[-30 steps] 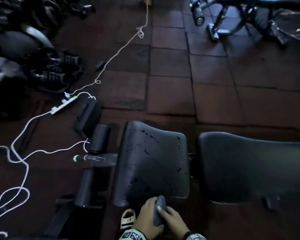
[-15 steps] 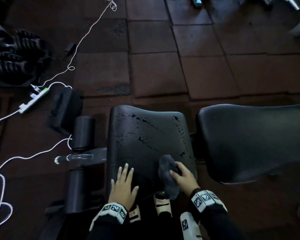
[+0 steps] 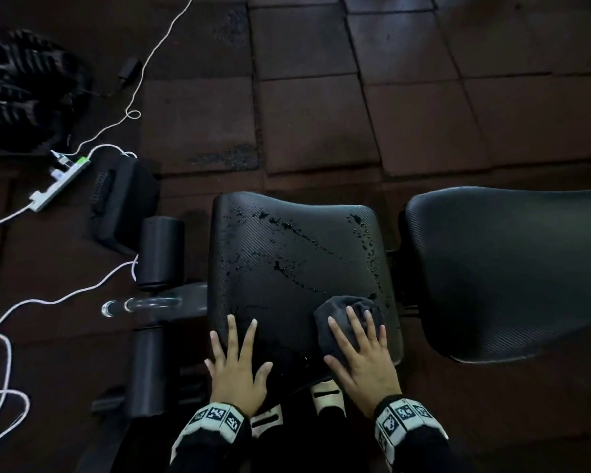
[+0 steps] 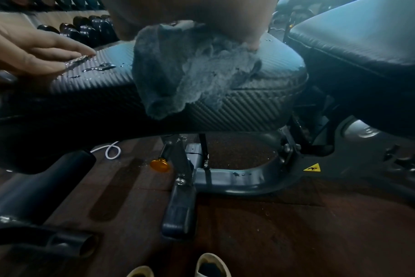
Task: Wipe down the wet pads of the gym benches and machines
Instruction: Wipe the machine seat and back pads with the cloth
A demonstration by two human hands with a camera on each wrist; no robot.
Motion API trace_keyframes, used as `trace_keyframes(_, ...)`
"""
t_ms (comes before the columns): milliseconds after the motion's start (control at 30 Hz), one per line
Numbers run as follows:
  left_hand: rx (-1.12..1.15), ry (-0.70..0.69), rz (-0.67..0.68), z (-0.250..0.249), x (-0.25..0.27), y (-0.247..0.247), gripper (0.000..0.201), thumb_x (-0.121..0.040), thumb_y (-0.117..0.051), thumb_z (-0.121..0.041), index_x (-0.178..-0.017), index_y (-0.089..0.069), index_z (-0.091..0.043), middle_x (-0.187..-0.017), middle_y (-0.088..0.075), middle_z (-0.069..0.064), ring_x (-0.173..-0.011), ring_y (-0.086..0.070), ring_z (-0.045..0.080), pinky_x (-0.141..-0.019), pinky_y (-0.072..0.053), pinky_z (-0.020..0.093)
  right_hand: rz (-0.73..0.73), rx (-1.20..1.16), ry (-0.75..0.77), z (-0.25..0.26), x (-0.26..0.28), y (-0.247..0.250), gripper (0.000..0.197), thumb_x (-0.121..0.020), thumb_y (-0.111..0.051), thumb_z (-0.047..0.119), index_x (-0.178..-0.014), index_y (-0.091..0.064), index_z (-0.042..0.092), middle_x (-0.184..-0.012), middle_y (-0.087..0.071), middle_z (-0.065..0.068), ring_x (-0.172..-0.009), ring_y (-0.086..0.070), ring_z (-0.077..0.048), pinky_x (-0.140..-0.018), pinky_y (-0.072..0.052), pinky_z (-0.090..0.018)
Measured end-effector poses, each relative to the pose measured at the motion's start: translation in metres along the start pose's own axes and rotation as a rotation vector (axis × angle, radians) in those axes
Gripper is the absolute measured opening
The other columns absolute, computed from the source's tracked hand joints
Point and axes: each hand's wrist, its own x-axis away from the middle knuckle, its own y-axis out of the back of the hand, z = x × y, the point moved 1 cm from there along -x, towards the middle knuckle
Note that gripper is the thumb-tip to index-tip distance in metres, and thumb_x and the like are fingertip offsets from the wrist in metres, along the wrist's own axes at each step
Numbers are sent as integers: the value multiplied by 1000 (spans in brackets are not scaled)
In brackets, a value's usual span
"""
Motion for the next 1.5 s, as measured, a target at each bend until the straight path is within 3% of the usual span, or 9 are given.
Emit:
trace_keyframes(200, -10, 40, -5, 0, -1, -4, 81, -91, -44, -52, -143, 16, -44, -141, 48, -17, -134, 38, 25, -111, 0, 63, -48, 21, 19, 9, -6, -1, 51, -94, -30, 53, -144, -24, 44, -155, -21, -6, -140, -17, -38, -111, -14, -53)
trace_keyframes(333, 16, 31, -11, 0, 0, -4, 77, -67, -11, -71, -131, 28, -54, -142, 46, -19, -132, 41, 21, -111, 5, 61, -65, -6, -3, 11, -27, 0, 52, -94, -33, 42, -145, -23, 42, -155, -23, -4, -141, -20, -34, -112, -16, -49)
trace_keyframes(533, 50, 8, -28, 2, 1, -6, 72, -66, -11, -71, -124, 32, -64, -142, 45, -21, -131, 44, 19, -111, 7, 60, -25, -99, -106, -16, -63, 19, 54, -93, -29, 39, -145, -17, 44, -154, -24, -3, -139, -24, -32, -107, -30, -49)
trace_keyframes(800, 56, 0, -40, 4, 0, -10, 72, -67, -11, -70, -125, 32, -63, -143, 45, -20, -126, 50, 14, -110, 11, 59, -134, -220, -115, -39, 19, 6, 74, -92, -53, 13, -145, -14, 47, -157, -3, 10, -145, 0, -20, -105, -36, -38)
trace_keyframes(900, 61, -1, -47, 4, 0, -11, 73, -67, -11, -69, -125, 32, -63, -143, 45, -20, -128, 49, 14, -109, 12, 59, -61, -135, -27, -18, 47, -7, 58, -93, -40, 30, -146, -20, 41, -157, -10, 0, -143, -7, -31, -100, -42, -44)
trace_keyframes(1000, 64, -4, -55, 4, -1, -11, 73, -68, -12, -69, -126, 32, -63, -143, 44, -20, -128, 48, 14, -109, 12, 58, 13, -70, 75, 13, 47, -16, 49, -98, -27, 40, -146, -23, 40, -155, -20, -5, -141, -16, -35, -106, -33, -46)
trace_keyframes(1133, 64, -7, -74, 6, -1, -13, 73, -70, -15, -67, -127, 30, -64, -146, 41, -19, -131, 45, 15, -108, 11, 59, 33, -43, 67, 35, 6, -10, 57, -91, -36, 36, -146, -22, 40, -155, -21, -4, -141, -19, -31, -109, -21, -43)
trace_keyframes(1300, 74, -7, -82, 6, -1, -13, 72, -70, -16, -67, -128, 28, -64, -146, 40, -20, -132, 44, 15, -108, 12, 58, 31, -71, 28, 11, -52, 13, 53, -92, -32, 37, -144, -25, 42, -153, -27, -3, -138, -28, -30, -107, -31, -45)
trace_keyframes(1500, 72, -6, -80, 7, -2, -14, 72, -69, -14, -68, -127, 30, -64, -145, 42, -20, -130, 46, 15, -109, 12, 58, -63, -231, -105, -37, -26, 27, 73, -97, -47, 24, -137, 0, 63, -155, 0, 15, -143, -1, -15, -103, -30, -27)
